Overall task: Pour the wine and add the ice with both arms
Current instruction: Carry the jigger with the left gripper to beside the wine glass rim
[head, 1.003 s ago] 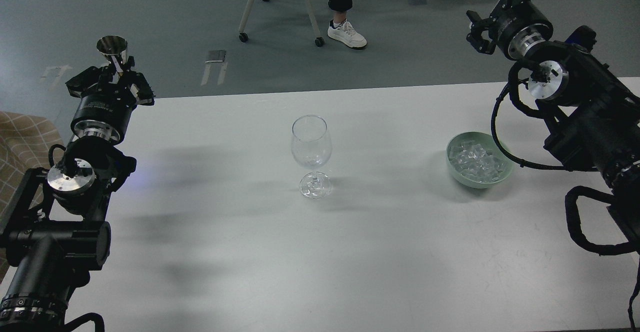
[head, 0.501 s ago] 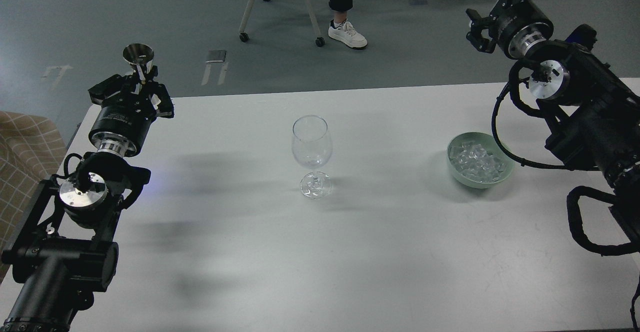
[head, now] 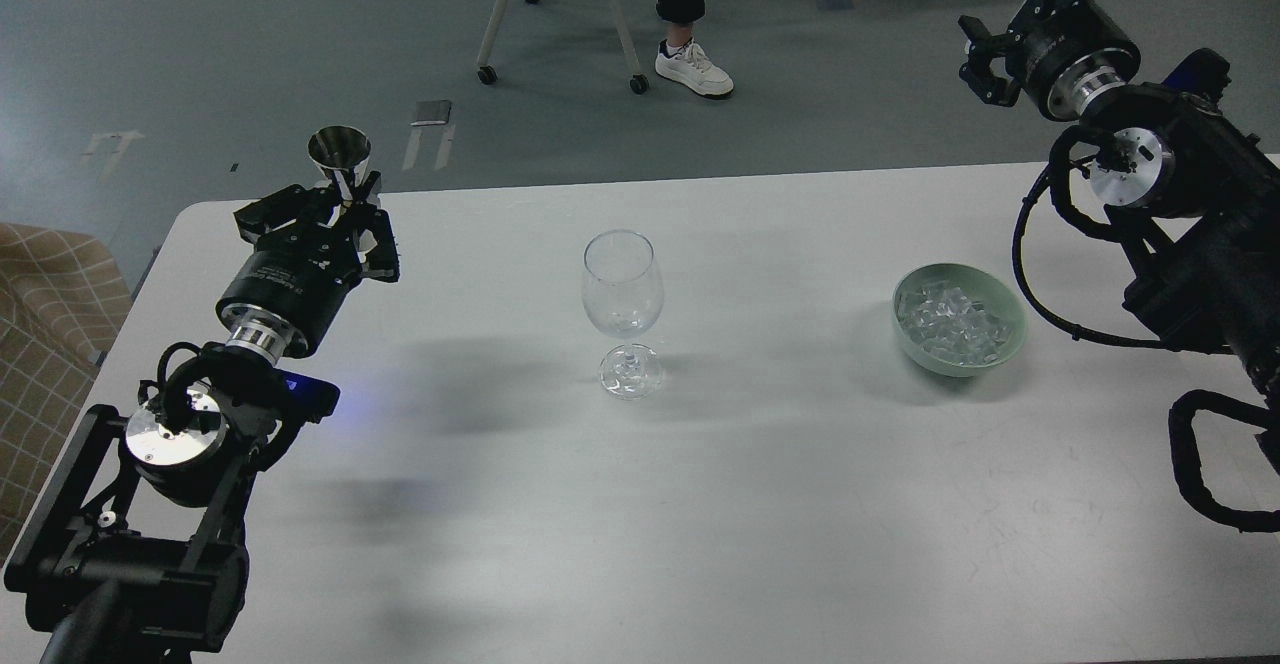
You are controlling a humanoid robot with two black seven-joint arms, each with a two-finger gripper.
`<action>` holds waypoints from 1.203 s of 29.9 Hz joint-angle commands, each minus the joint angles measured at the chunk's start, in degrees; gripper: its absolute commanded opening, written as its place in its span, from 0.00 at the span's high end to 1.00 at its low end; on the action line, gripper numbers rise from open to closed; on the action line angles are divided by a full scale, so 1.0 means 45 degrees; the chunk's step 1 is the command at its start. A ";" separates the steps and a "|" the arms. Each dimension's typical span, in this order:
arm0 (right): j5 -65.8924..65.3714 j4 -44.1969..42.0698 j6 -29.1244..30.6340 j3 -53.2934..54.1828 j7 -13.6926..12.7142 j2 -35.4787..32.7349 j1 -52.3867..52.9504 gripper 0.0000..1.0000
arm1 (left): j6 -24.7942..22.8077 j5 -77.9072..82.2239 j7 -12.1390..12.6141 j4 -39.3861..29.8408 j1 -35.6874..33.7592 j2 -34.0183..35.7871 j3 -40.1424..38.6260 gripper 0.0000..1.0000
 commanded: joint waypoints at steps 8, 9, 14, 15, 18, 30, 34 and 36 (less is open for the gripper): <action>0.0018 -0.0051 -0.0039 0.0001 0.0001 -0.0131 -0.0307 0.00 | 0.1418 0.0077 0.0452 -0.1694 0.0143 -0.0924 0.0354 1.00; 0.0018 -0.0051 -0.0039 0.0001 0.0001 -0.0151 -0.0327 0.00 | 0.1418 0.0077 0.0452 -0.1694 0.0143 -0.0924 0.0472 1.00; -0.0002 -0.0071 -0.0039 0.0021 0.0001 -0.0151 -0.0346 0.00 | 0.1340 0.0155 0.0452 -0.1694 0.0163 -0.1022 0.0805 1.00; -0.0002 -0.0071 -0.0039 0.0001 0.0001 -0.0151 -0.0346 0.00 | 0.1398 0.0174 0.0452 -0.1694 0.0105 -0.1099 0.0805 1.00; -0.0002 -0.0051 -0.0039 0.0001 0.0001 -0.0151 -0.0346 0.00 | 0.1359 0.0330 0.0471 -0.1694 0.0045 -0.1100 0.0980 1.00; -0.0002 -0.0051 -0.0039 0.0021 0.0021 -0.0151 -0.0346 0.00 | 0.1340 0.0818 0.1076 -0.1636 0.0026 -0.1061 0.1997 1.00; -0.0002 -0.0051 -0.0039 0.0040 0.0021 -0.0151 -0.0346 0.00 | 0.1398 0.1190 0.1096 -0.1616 -0.0090 -0.1100 0.1996 1.00; -0.0002 -0.0051 -0.0039 0.0040 0.0001 -0.0171 -0.0346 0.00 | 0.1437 0.1190 0.1096 -0.1616 -0.0149 -0.1120 0.1997 1.00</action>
